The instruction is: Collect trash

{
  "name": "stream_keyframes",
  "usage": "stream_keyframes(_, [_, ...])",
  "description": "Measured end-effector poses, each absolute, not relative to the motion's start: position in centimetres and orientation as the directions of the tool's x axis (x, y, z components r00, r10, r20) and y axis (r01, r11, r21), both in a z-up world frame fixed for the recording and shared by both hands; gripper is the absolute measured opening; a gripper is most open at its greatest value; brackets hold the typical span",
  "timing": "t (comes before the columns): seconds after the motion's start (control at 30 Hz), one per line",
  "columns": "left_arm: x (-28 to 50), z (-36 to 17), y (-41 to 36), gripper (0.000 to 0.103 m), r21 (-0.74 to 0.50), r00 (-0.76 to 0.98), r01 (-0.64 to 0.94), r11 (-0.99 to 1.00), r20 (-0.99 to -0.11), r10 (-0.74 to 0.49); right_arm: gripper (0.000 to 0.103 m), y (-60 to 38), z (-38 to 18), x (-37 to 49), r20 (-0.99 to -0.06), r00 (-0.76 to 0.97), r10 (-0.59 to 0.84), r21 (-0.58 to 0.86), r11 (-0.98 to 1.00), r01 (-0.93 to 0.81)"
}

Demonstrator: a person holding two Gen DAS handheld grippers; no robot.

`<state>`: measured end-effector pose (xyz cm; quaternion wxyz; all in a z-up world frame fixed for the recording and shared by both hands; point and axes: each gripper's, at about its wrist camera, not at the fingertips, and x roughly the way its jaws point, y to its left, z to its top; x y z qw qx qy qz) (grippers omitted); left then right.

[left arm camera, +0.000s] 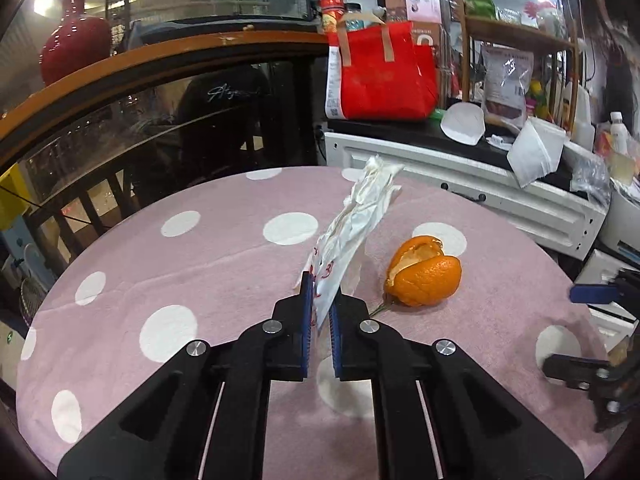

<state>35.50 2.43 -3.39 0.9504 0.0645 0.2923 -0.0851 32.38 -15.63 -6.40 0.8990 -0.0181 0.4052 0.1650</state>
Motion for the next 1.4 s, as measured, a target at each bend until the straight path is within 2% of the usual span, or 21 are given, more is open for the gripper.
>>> stream_keyframes(0.17, [33.5, -2.3, 3.5, 0.008, 0.077, 0.831, 0.19, 0.979, -0.544, -0.119, 0.09, -13.0, -6.5, 35.7, -0.742, 0.592, 0.315, 0.095, 0.923, -0.373])
stream_keyframes(0.37, [33.9, -3.5, 4.0, 0.008, 0.065, 0.8, 0.215, 0.974, -0.585, -0.138, 0.091, -11.0, -8.4, 40.3, -0.782, 0.566, 0.262, 0.045, 0.929, -0.367])
stream_keyframes(0.47, [34.8, -4.4, 3.9, 0.009, 0.06, 0.786, 0.22, 0.974, -0.602, -0.141, 0.091, -11.1, -8.8, 41.7, -0.786, 0.546, 0.29, 0.098, 0.931, -0.353])
stream_keyframes(0.53, [35.5, -4.8, 3.7, 0.02, 0.084, 0.788, 0.216, 0.973, -0.604, -0.123, 0.091, -11.2, -9.0, 42.8, -0.788, 0.527, 0.319, 0.143, 0.927, -0.347])
stream_keyframes(0.57, [35.8, -4.9, 3.7, 0.038, 0.087, 0.787, 0.214, 0.973, -0.606, -0.119, 0.091, -11.0, -9.1, 43.2, -0.789, 0.521, 0.325, 0.158, 0.927, -0.34])
stream_keyframes(0.6, [36.1, -5.0, 3.8, 0.061, 0.08, 0.786, 0.213, 0.974, -0.606, -0.122, 0.091, -11.0, -9.1, 43.5, -0.787, 0.517, 0.338, 0.179, 0.926, -0.333])
stream_keyframes(0.67, [36.4, -4.9, 4.1, 0.08, 0.071, 0.796, 0.201, 0.977, -0.593, -0.121, 0.091, -10.7, -9.2, 44.3, -0.777, 0.502, 0.38, 0.229, 0.913, -0.337])
stream_keyframes(0.7, [36.7, -4.9, 4.3, 0.081, 0.075, 0.801, 0.194, 0.978, -0.588, -0.114, 0.091, -10.5, -9.2, 44.5, -0.776, 0.502, 0.381, 0.231, 0.913, -0.337])
stream_keyframes(0.73, [37.1, -4.9, 4.4, 0.082, 0.08, 0.798, 0.193, 0.978, -0.593, -0.109, 0.083, -10.3, -9.3, 44.8, -0.782, 0.503, 0.368, 0.216, 0.917, -0.335])
stream_keyframes(0.77, [37.7, -5.1, 4.5, 0.082, 0.084, 0.791, 0.195, 0.977, -0.603, -0.105, 0.069, -9.9, -9.3, 44.5, -0.788, 0.499, 0.361, 0.204, 0.918, -0.34])
stream_keyframes(0.8, [38.2, -5.2, 4.6, 0.082, 0.085, 0.786, 0.193, 0.977, -0.61, -0.102, 0.066, -9.7, -9.3, 44.5, -0.792, 0.49, 0.365, 0.202, 0.913, -0.353])
stream_keyframes(0.87, [39.3, -5.7, 4.7, 0.083, 0.087, 0.775, 0.188, 0.978, -0.624, -0.094, 0.047, -9.6, -8.8, 44.3, -0.784, 0.502, 0.365, 0.19, 0.911, -0.365])
stream_keyframes(0.97, [41.3, -6.5, 4.3, 0.083, 0.119, 0.764, 0.204, 0.972, -0.64, -0.082, 0.034, -10.1, -7.9, 43.9, -0.785, 0.5, 0.365, 0.192, 0.912, -0.363])
stream_keyframes(1.07, [43.3, -7.1, 3.2, 0.083, 0.188, 0.764, 0.222, 0.957, -0.643, -0.051, 0.03, -11.2, -7.6, 42.9, -0.787, 0.499, 0.363, 0.203, 0.916, -0.347])
stream_keyframes(1.17, [45.1, -7.2, 1.4, 0.083, 0.237, 0.757, 0.275, 0.932, -0.651, -0.058, 0.029, -12.6, -7.0, 41.8, -0.774, 0.5, 0.388, 0.235, 0.91, -0.342])
stream_keyframes(1.37, [48.9, -8.8, -2.2, 0.083, 0.388, 0.749, 0.322, 0.863, -0.663, 0.019, 0.029, -14.4, -5.1, 38.9, -0.739, 0.526, 0.422, 0.253, 0.896, -0.364])
stream_keyframes(1.4, [49.6, -9.2, -2.4, 0.079, 0.39, 0.737, 0.328, 0.86, -0.675, 0.025, 0.029, -14.7, -4.9, 38.6, -0.736, 0.526, 0.426, 0.257, 0.895, -0.365])
